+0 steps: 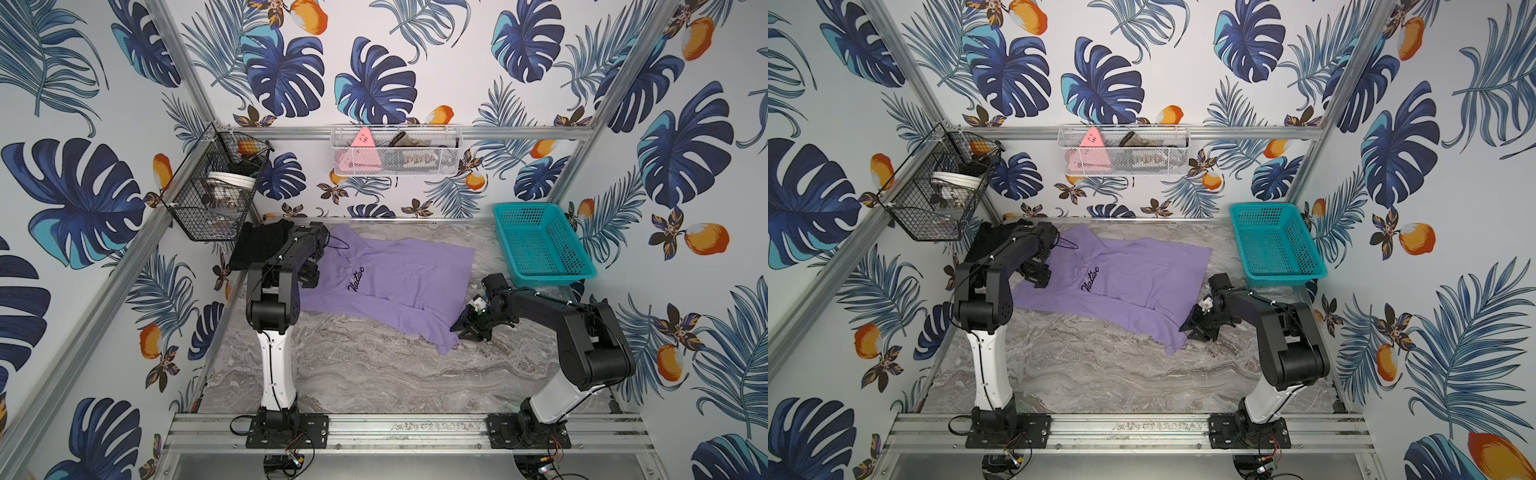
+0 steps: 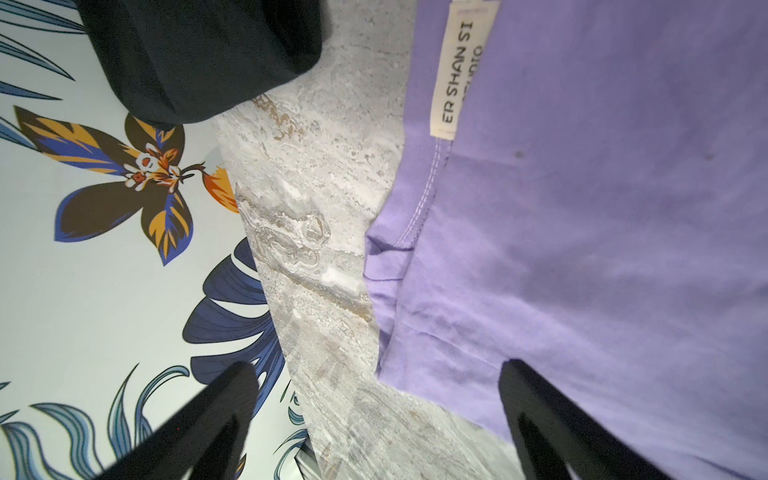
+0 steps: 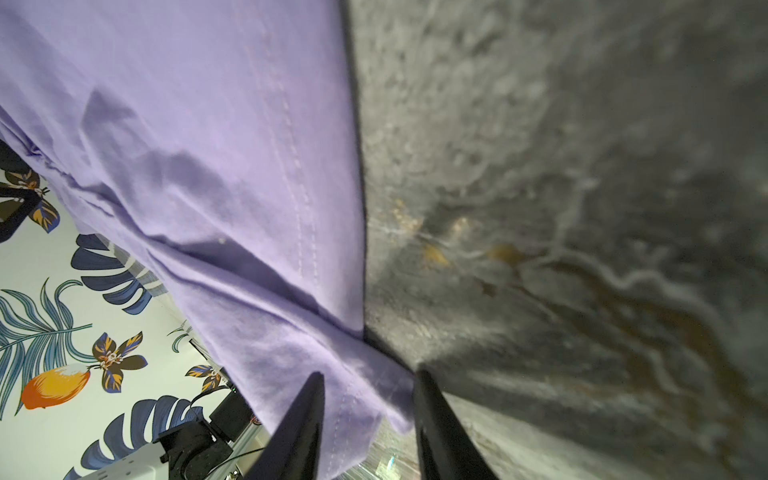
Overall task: Fold and stack t-shirts
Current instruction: Pick up the T-shirt from the center of the board.
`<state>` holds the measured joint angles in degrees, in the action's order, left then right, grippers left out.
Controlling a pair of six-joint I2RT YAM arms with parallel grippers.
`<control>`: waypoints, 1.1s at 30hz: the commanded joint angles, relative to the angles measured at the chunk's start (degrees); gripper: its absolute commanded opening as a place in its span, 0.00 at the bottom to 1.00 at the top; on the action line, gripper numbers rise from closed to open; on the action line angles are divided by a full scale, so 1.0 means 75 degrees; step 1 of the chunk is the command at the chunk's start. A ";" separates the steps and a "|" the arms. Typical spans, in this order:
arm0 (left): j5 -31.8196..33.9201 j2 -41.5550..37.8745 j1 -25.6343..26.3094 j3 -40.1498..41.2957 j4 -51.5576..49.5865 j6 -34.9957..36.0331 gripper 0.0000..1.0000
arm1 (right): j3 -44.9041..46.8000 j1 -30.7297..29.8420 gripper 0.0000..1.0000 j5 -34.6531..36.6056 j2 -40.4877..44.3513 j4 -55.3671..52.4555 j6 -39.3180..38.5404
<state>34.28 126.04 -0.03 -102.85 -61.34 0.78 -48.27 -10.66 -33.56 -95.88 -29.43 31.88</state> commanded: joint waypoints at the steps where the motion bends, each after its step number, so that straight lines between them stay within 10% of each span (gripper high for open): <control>1: -0.0059 0.0011 -0.0007 -0.0068 -0.0095 -0.0139 0.99 | 0.0060 -0.0009 0.36 -0.0002 0.0067 -0.0016 -0.0044; 10: -0.0105 -0.0108 -0.0007 -0.0056 -0.0135 -0.0139 0.99 | 0.0076 -0.0015 0.00 -0.0054 0.0139 0.0046 -0.0157; 33: -0.1138 0.0320 -0.0392 -0.0416 0.0526 -0.0034 0.98 | -0.0234 0.0271 0.00 -0.0117 0.0692 -0.0417 -0.0497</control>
<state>27.88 127.07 -2.48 -104.33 -59.05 0.75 -50.50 -8.84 -33.74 -91.68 -31.00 29.28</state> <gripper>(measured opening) 0.985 0.062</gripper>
